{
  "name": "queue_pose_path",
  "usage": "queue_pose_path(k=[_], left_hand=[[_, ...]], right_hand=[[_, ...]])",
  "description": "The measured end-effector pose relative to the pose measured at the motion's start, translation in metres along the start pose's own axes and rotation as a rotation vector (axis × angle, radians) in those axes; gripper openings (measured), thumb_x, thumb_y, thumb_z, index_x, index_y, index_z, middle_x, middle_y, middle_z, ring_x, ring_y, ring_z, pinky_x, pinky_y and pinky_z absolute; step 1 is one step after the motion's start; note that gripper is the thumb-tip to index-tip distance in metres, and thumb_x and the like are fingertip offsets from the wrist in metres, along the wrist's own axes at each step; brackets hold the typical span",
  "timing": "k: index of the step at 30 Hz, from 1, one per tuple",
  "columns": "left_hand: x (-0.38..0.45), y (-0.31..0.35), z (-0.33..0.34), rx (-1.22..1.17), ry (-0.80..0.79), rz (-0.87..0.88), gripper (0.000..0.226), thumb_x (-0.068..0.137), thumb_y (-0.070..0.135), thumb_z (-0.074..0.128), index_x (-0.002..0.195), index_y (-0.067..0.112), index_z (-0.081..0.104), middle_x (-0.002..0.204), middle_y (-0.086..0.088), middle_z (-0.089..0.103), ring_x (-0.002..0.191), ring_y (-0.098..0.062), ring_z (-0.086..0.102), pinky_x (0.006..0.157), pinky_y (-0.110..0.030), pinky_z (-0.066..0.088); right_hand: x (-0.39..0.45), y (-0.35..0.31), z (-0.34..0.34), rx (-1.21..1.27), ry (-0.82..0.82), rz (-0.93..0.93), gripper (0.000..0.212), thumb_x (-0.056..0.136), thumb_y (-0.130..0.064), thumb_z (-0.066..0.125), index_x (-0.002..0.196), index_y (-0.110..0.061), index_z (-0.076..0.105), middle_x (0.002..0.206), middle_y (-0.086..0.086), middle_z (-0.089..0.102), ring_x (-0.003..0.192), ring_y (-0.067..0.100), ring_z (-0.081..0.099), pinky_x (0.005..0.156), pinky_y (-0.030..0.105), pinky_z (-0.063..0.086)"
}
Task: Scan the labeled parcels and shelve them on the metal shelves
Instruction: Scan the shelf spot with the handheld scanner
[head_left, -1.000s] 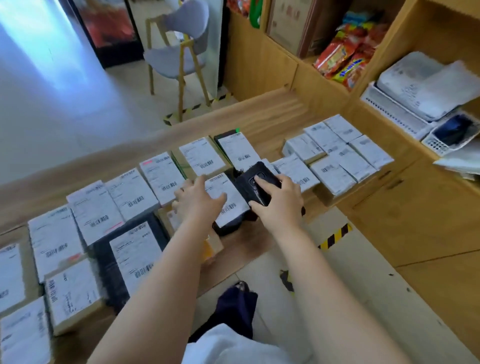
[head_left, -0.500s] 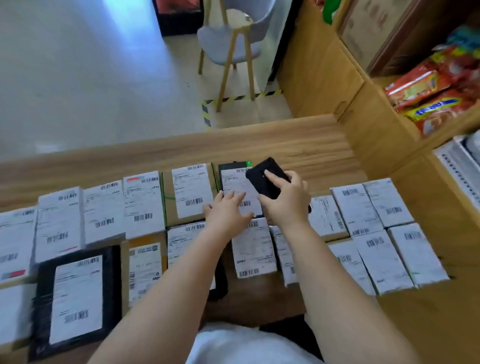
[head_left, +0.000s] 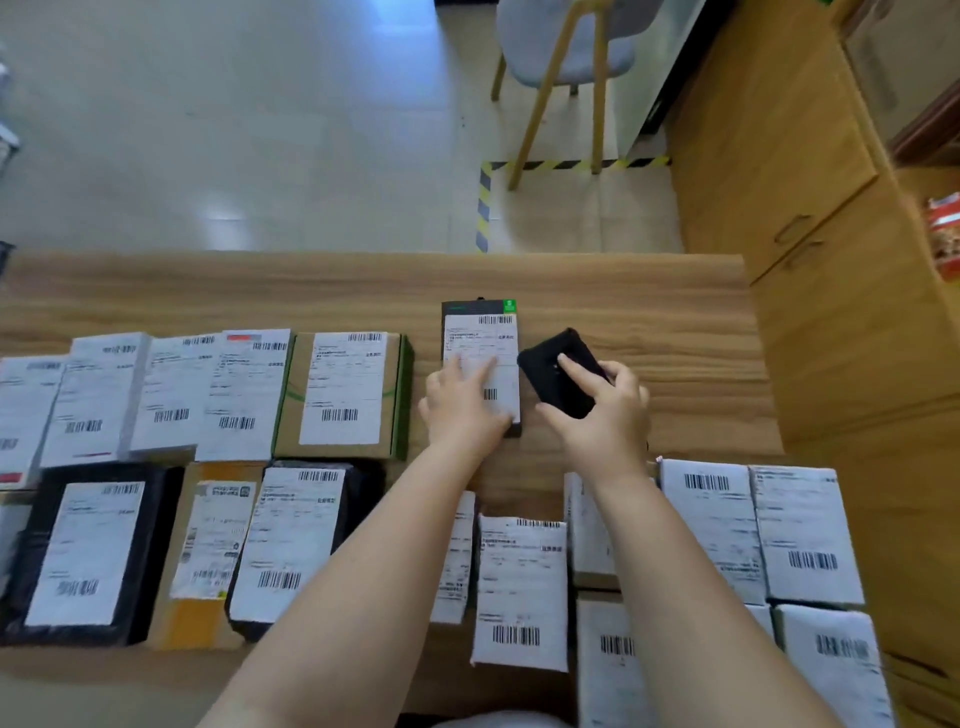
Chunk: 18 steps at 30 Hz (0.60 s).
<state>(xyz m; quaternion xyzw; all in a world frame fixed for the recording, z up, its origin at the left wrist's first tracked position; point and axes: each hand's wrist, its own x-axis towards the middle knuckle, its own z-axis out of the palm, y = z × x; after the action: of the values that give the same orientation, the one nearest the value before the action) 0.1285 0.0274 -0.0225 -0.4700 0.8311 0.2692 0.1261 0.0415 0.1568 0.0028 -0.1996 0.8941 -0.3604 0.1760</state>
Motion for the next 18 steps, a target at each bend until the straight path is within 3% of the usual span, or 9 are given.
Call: queue_pose_path(k=[2, 4, 5, 8, 11, 13, 15, 18], left_hand=[[0.007, -0.003, 0.002, -0.240, 0.106, -0.181, 0.110, 0.072, 0.046, 0.084, 0.157, 0.032, 0.016, 0.161, -0.009, 0.017, 0.145, -0.031, 0.018, 0.115, -0.046, 0.027], [0.012, -0.004, 0.004, -0.328, 0.055, -0.345, 0.128, 0.064, 0.057, 0.087, 0.158, 0.019, 0.011, 0.160, -0.012, 0.019, 0.146, -0.031, 0.017, 0.115, -0.046, 0.029], [0.014, -0.003, 0.005, -0.307, 0.023, -0.386, 0.128, 0.061, 0.063, 0.086, 0.156, 0.015, 0.016, 0.158, -0.013, 0.023, 0.144, -0.031, 0.020, 0.113, -0.045, 0.031], [0.018, 0.003, 0.010, -0.273, 0.014, -0.378, 0.112, 0.058, 0.069, 0.084, 0.142, 0.011, 0.037, 0.146, -0.011, 0.037, 0.137, -0.030, 0.031, 0.108, -0.044, 0.037], [0.019, 0.009, 0.014, -0.373, 0.055, -0.295, 0.096, 0.058, 0.055, 0.091, 0.128, 0.014, 0.038, 0.136, -0.009, 0.050, 0.130, -0.031, 0.046, 0.105, -0.044, 0.044], [0.021, 0.008, 0.008, -0.533, 0.045, -0.263, 0.074, 0.066, 0.041, 0.089, 0.115, 0.019, 0.037, 0.125, -0.006, 0.060, 0.114, -0.026, 0.060, 0.092, -0.043, 0.054], [0.023, 0.003, -0.008, -0.703, 0.002, -0.273, 0.054, 0.079, 0.029, 0.080, 0.115, 0.019, 0.041, 0.118, -0.003, 0.064, 0.098, -0.020, 0.066, 0.082, -0.039, 0.059], [0.024, -0.014, -0.032, -0.910, -0.159, -0.318, 0.053, 0.084, 0.018, 0.077, 0.129, 0.014, 0.050, 0.117, -0.003, 0.066, 0.098, -0.021, 0.068, 0.084, -0.040, 0.059]], right_hand=[[0.003, 0.004, -0.003, 0.004, -0.001, 0.013, 0.056, 0.074, -0.033, 0.082, 0.127, -0.039, 0.063, 0.137, 0.000, 0.046, 0.123, 0.022, 0.037, 0.107, 0.040, 0.035], [0.004, 0.007, -0.005, -0.002, 0.006, 0.015, 0.056, 0.074, -0.034, 0.082, 0.127, -0.041, 0.062, 0.138, -0.001, 0.045, 0.124, 0.022, 0.037, 0.106, 0.041, 0.036], [0.003, 0.008, -0.006, 0.001, 0.012, 0.015, 0.056, 0.074, -0.034, 0.082, 0.126, -0.041, 0.062, 0.138, -0.002, 0.045, 0.124, 0.022, 0.037, 0.106, 0.041, 0.037], [0.002, 0.008, -0.007, 0.012, 0.022, 0.016, 0.056, 0.074, -0.033, 0.082, 0.126, -0.040, 0.063, 0.136, -0.001, 0.047, 0.122, 0.023, 0.038, 0.105, 0.040, 0.037], [-0.001, 0.005, -0.006, 0.007, 0.030, 0.027, 0.056, 0.074, -0.031, 0.082, 0.126, -0.039, 0.063, 0.135, 0.000, 0.047, 0.121, 0.024, 0.038, 0.105, 0.039, 0.037], [-0.003, 0.000, -0.006, 0.011, 0.028, 0.031, 0.056, 0.074, -0.030, 0.082, 0.126, -0.039, 0.063, 0.134, -0.001, 0.047, 0.121, 0.024, 0.038, 0.105, 0.038, 0.036], [-0.005, -0.006, -0.009, 0.019, 0.015, 0.044, 0.056, 0.074, -0.030, 0.081, 0.126, -0.040, 0.063, 0.132, -0.003, 0.046, 0.120, 0.021, 0.038, 0.105, 0.035, 0.035], [-0.005, -0.018, -0.014, 0.004, -0.004, 0.051, 0.056, 0.074, -0.031, 0.081, 0.126, -0.041, 0.062, 0.130, -0.003, 0.046, 0.118, 0.020, 0.037, 0.101, 0.030, 0.033]])
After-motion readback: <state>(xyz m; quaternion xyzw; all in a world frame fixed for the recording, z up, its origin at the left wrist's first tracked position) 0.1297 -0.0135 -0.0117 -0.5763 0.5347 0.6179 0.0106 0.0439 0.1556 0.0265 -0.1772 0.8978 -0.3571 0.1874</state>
